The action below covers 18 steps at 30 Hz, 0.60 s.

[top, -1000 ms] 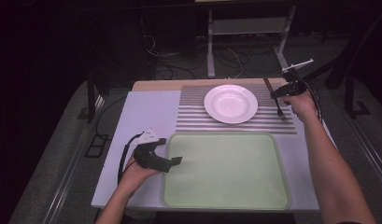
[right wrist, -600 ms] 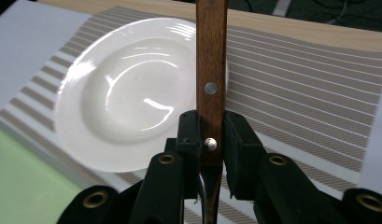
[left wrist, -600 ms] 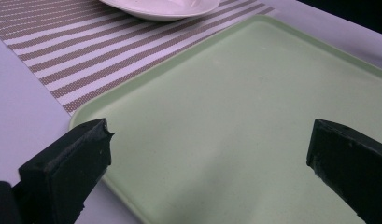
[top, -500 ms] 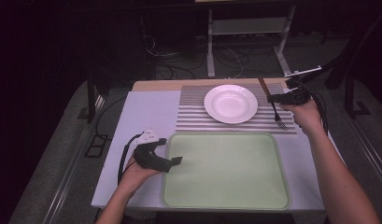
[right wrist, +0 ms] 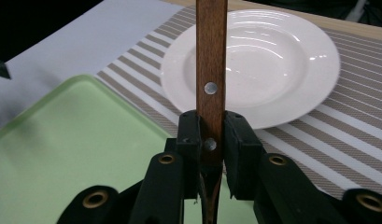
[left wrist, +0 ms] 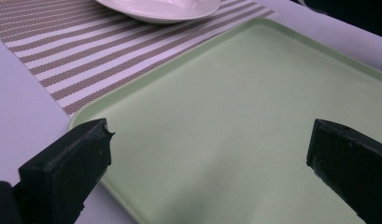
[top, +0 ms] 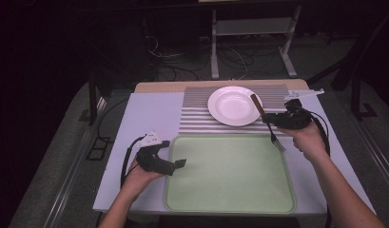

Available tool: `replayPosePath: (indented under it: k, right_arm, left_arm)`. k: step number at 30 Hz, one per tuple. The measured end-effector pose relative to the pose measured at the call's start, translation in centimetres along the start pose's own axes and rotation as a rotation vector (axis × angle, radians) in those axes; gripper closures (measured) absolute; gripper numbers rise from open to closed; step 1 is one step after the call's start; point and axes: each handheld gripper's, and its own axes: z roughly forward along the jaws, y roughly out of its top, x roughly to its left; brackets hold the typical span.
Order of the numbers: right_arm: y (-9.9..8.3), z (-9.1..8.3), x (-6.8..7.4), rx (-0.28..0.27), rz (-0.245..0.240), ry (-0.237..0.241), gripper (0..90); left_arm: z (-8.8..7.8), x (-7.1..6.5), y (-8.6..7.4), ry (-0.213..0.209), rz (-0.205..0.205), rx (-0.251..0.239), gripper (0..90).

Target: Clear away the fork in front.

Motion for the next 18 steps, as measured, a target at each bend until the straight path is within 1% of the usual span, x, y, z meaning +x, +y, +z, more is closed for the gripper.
replayPosePath:
  k: [1, 6, 9, 12, 14, 16, 18]
  right_arm:
    - [-0.2, -0.1, 0.3, -0.006, -0.003, 0.014, 76.7]
    - [-1.0, -0.4, 1.9, -0.019, -0.023, 0.041, 76.7]
    - [-1.6, -0.6, 2.9, -0.024, -0.05, 0.054, 76.7]
    - [-2.3, -0.7, 3.9, -0.042, -0.074, 0.075, 76.7]
    - [-2.9, -0.5, 4.5, -0.039, -0.084, 0.088, 76.7]
    - [-3.6, -0.1, 5.1, -0.032, -0.109, 0.093, 76.7]
    - [-4.3, 0.3, 5.6, -0.02, -0.119, 0.111, 76.7]
  left_arm:
    - [0.0, 0.0, 0.0, 0.0, 0.001, 0.002, 0.0]
    - [0.0, -0.1, -0.1, -0.002, 0.003, 0.005, 0.0]
    - [0.0, -0.1, -0.1, -0.002, 0.002, 0.0, 0.0]
    - [0.1, -0.2, 0.0, -0.006, -0.005, -0.005, 0.0]
    - [0.1, -0.3, 0.0, -0.01, -0.007, -0.011, 0.0]
    - [0.2, -0.5, 0.0, -0.005, 0.0, -0.009, 0.0]
    - [0.2, -0.7, 0.1, -0.001, 0.004, -0.008, 0.0]
